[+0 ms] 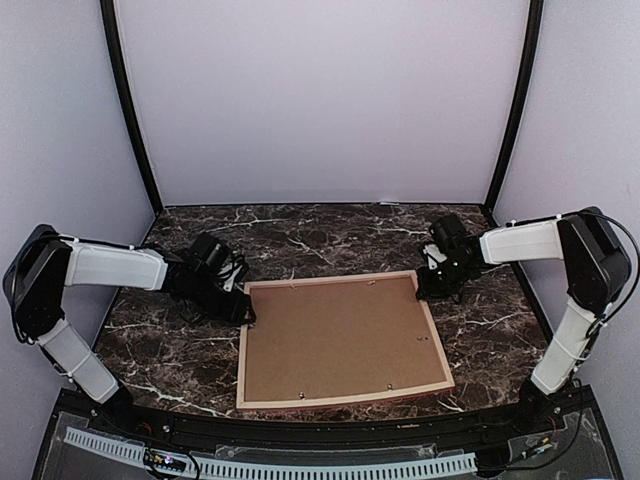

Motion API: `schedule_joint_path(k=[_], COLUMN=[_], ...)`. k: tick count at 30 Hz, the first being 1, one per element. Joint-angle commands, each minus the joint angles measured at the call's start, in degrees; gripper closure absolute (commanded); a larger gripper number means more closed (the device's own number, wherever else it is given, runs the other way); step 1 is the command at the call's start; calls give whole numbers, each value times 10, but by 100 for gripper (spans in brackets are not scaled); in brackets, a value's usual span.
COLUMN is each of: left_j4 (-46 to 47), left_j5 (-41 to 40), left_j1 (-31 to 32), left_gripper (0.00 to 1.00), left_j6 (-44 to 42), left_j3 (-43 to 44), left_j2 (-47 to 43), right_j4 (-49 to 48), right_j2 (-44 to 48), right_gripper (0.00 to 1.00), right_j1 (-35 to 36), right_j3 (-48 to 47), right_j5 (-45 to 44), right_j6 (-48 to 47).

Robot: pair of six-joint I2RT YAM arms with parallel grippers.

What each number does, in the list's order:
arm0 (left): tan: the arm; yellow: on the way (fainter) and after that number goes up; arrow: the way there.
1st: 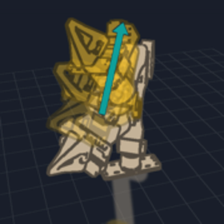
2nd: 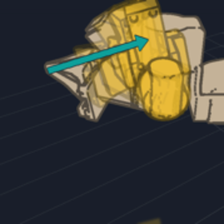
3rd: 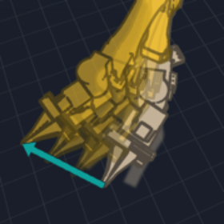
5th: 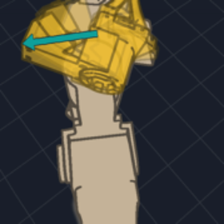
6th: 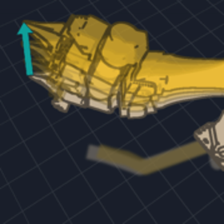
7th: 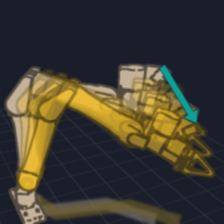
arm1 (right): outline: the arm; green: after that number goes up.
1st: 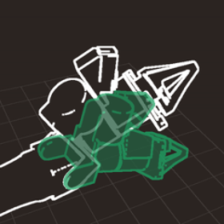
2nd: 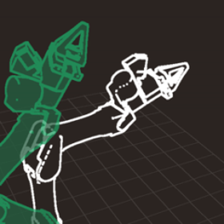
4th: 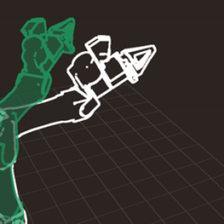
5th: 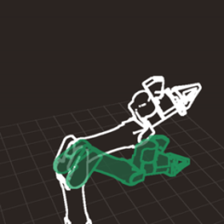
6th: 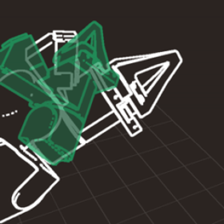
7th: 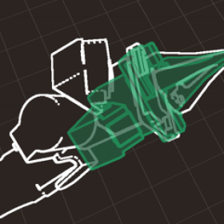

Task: Put the photo into the frame
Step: Press the fastener onto the backboard.

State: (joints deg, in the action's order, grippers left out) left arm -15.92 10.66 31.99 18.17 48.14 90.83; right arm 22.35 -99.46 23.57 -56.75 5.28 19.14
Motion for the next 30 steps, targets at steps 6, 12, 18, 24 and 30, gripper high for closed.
schedule_joint_path(k=[6,12,18,24,30], left_j4=[-26,-39,-45,-43,-44], left_j5=[-13,-37,-47,-55,-55], left_j1=[6,20,24,25,25], left_gripper=[36,36,41,50,57], left_j6=[-24,-30,-36,-36,-37], left_j3=[7,23,29,31,33], left_j2=[0,20,29,34,38], right_j4=[21,21,21,22,21], right_j2=[-50,-54,-60,-62,-65], right_gripper=[95,95,95,95,95], right_j1=[-3,-3,-3,-3,-3], right_j3=[29,29,24,23,23], right_j5=[3,3,7,8,9], right_j6=[-2,-3,-3,-4,-5])
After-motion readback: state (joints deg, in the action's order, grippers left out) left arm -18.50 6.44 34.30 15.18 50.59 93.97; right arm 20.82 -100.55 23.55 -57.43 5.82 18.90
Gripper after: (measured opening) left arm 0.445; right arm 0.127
